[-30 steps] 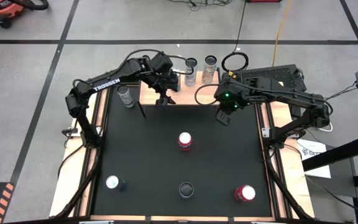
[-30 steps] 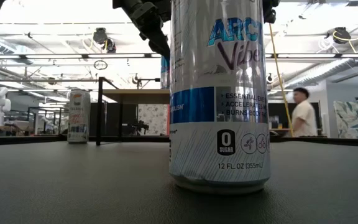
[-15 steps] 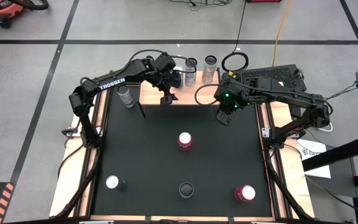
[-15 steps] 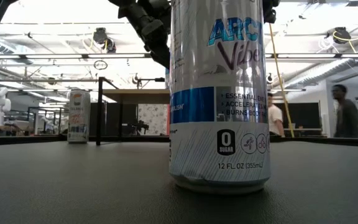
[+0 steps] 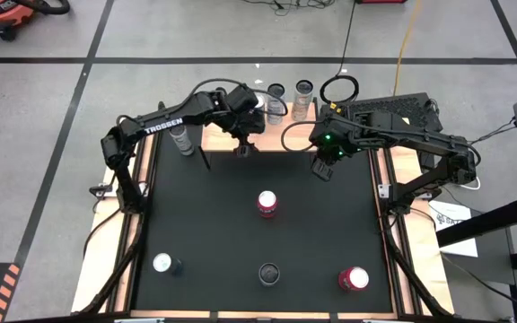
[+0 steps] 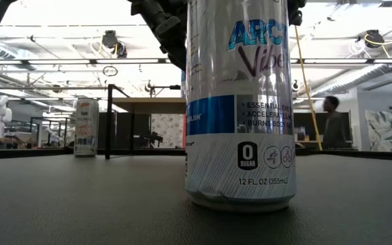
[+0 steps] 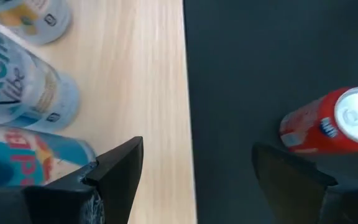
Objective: Place canned beverage on shelf
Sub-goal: Put the top blue soda can on the shelf
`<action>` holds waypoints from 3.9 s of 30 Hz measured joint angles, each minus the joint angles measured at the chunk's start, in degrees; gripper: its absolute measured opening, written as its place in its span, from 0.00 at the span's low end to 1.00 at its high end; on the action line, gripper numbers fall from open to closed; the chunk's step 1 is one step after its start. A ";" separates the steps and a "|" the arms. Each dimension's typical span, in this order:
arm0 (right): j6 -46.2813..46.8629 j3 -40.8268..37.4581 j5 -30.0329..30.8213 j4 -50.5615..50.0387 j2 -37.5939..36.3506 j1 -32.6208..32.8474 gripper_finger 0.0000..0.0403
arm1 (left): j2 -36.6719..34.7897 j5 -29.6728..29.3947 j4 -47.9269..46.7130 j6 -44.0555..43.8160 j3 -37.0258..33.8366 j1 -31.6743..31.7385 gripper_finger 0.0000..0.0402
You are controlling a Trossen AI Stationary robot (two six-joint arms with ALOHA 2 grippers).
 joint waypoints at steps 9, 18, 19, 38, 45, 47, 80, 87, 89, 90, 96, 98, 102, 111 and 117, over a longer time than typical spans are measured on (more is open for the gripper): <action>0.00 0.00 0.00 -0.01 0.00 0.00 0.03 | -0.73 -8.62 -0.05 3.65 0.29 -0.75 0.75; -0.21 0.01 0.00 0.00 0.00 0.00 0.03 | -1.58 -9.36 -3.36 3.90 6.06 -0.56 0.75; -0.22 0.00 0.00 -0.02 0.00 0.00 0.03 | -1.97 -9.34 -3.56 3.93 6.79 -0.55 0.75; -0.22 0.00 0.00 0.39 0.00 0.00 0.03 | -3.22 -8.43 2.11 7.35 12.90 5.49 0.75; -0.63 -0.23 0.00 0.66 0.00 0.00 0.03 | -2.76 -5.95 3.33 7.38 12.87 6.97 0.75; -0.63 -0.74 0.00 0.69 0.00 0.00 0.03 | -2.83 -4.03 3.28 7.36 12.87 7.24 0.75; -0.48 -5.88 0.00 3.50 0.00 0.00 0.03 | 1.91 6.18 2.65 -3.46 12.81 13.06 0.75; -0.44 -5.88 -0.02 3.48 0.00 0.00 0.03 | 1.91 8.02 2.36 -4.71 12.09 13.04 0.75; -0.44 -5.88 -0.02 3.48 0.00 -0.02 0.03 | 1.91 8.02 2.36 -4.71 12.09 13.04 0.75; -0.44 -5.88 -0.02 3.48 0.00 0.00 0.03 | 1.91 8.02 2.36 -4.71 12.09 13.04 0.75; -0.44 -5.88 -0.02 3.48 0.00 0.00 0.03 | 1.91 7.67 2.36 -4.69 12.08 13.04 0.75; -0.44 -5.88 -0.02 3.48 0.00 -0.02 0.03 | 1.91 7.58 2.36 -4.69 12.07 13.11 0.75; -0.44 -5.88 -0.02 3.48 0.00 0.00 0.03 | 1.92 7.52 2.36 -4.69 12.07 13.15 0.75; -0.44 -5.90 -0.04 3.43 0.00 0.00 0.03 | 4.86 7.34 1.59 -4.72 12.03 13.59 0.75; -0.48 -5.90 -0.02 3.39 0.00 0.00 0.03 | 5.37 7.29 1.29 -4.69 12.02 13.52 0.75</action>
